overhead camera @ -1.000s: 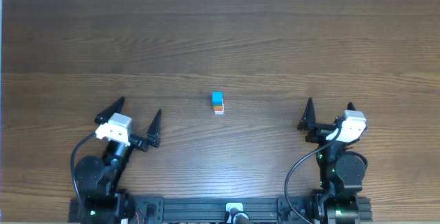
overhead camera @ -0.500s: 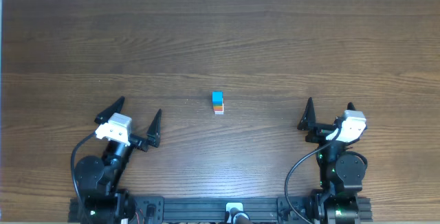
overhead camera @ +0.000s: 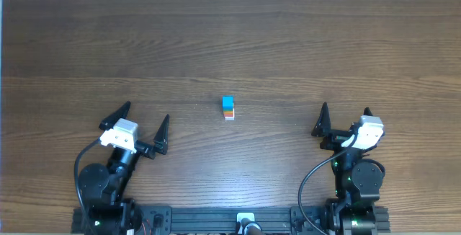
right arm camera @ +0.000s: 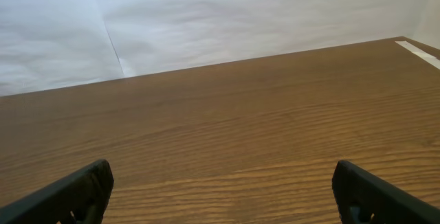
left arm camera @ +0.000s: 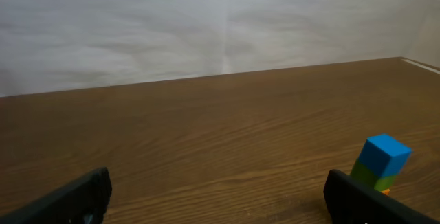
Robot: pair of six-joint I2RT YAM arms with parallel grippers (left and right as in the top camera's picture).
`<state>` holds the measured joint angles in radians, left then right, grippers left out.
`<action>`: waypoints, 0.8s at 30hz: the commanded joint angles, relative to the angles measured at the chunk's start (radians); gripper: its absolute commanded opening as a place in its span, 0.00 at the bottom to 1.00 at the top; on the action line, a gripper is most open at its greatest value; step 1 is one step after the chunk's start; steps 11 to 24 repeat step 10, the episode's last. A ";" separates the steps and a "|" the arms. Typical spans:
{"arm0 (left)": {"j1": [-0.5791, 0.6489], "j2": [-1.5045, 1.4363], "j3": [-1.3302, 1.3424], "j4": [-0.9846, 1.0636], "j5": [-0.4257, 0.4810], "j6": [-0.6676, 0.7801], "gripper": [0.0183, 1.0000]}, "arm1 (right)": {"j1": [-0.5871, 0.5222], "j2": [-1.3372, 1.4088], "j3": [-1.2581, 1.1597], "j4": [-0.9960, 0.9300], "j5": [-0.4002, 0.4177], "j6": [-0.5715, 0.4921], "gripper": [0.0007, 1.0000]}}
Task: Stack Cubes
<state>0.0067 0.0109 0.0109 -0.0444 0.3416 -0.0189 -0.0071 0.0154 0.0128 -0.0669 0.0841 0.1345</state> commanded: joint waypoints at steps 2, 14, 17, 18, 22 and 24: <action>-0.003 -0.006 -0.005 -0.001 0.009 0.005 1.00 | -0.005 -0.010 -0.008 -0.001 -0.008 -0.002 0.99; -0.003 -0.006 -0.005 -0.001 0.009 0.005 1.00 | -0.005 -0.010 -0.008 -0.001 -0.008 -0.001 0.99; -0.003 -0.006 -0.005 -0.001 0.009 0.005 1.00 | -0.005 -0.010 -0.008 -0.001 -0.008 -0.001 0.99; -0.003 -0.006 -0.005 -0.001 0.009 0.005 1.00 | -0.005 -0.010 -0.008 -0.001 -0.008 -0.001 0.99; -0.003 -0.006 -0.005 -0.001 0.009 0.005 1.00 | -0.005 -0.010 -0.008 -0.001 -0.008 -0.001 0.99; -0.003 -0.006 -0.005 -0.001 0.009 0.005 1.00 | -0.005 -0.010 -0.008 -0.001 -0.008 -0.001 0.99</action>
